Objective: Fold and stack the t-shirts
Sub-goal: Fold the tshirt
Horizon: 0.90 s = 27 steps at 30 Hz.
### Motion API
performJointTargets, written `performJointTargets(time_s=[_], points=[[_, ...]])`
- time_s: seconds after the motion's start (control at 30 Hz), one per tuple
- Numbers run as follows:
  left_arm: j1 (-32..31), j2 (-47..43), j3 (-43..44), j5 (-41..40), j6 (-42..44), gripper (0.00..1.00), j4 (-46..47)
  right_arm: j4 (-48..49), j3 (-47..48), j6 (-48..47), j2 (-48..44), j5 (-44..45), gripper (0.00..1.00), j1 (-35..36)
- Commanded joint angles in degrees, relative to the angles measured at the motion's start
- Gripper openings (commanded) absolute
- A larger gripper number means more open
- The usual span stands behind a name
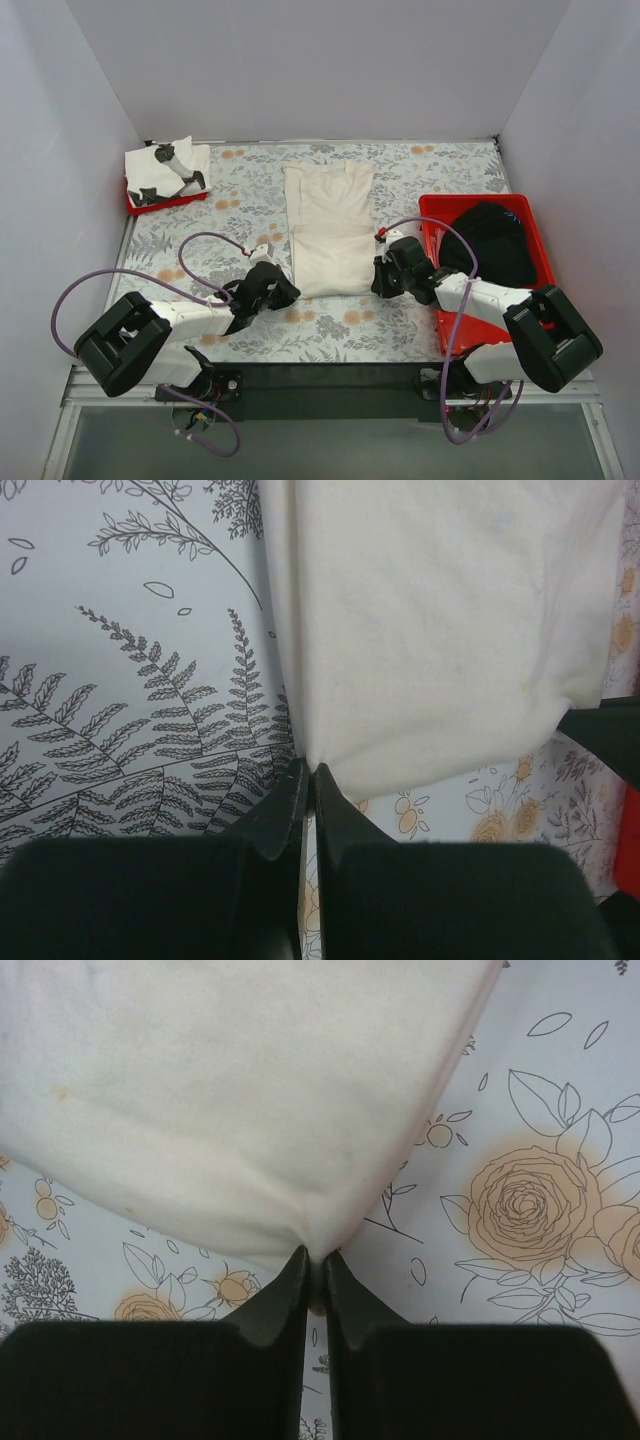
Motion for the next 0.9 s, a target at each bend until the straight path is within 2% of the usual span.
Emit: performJointTargets(time_s=[0.0, 0.23, 0.43, 0.87], points=[[-0.81, 1.29, -2.45, 1.77, 1.05, 0.0, -9.78, -2.98, -0.67, -0.07, 0.88, 0.13, 0.01, 0.96], [-1.51, -3.7, -2.19, 5.36, 2.81, 0.0, -13.3, -11.5, 0.21, -1.47, -3.07, -0.74, 0.01, 2.81], [-4.59, -8.98, 0.62, 8.18, 5.62, 0.0, -24.36, -25.11, 2.67, -4.2, -9.84, -3.55, 0.01, 4.48], [-16.71, -14.17, 6.15, 16.18, 2.46, 0.0, -38.33, -38.66, 6.45, 0.11, -13.36, -16.03, 0.01, 14.49]])
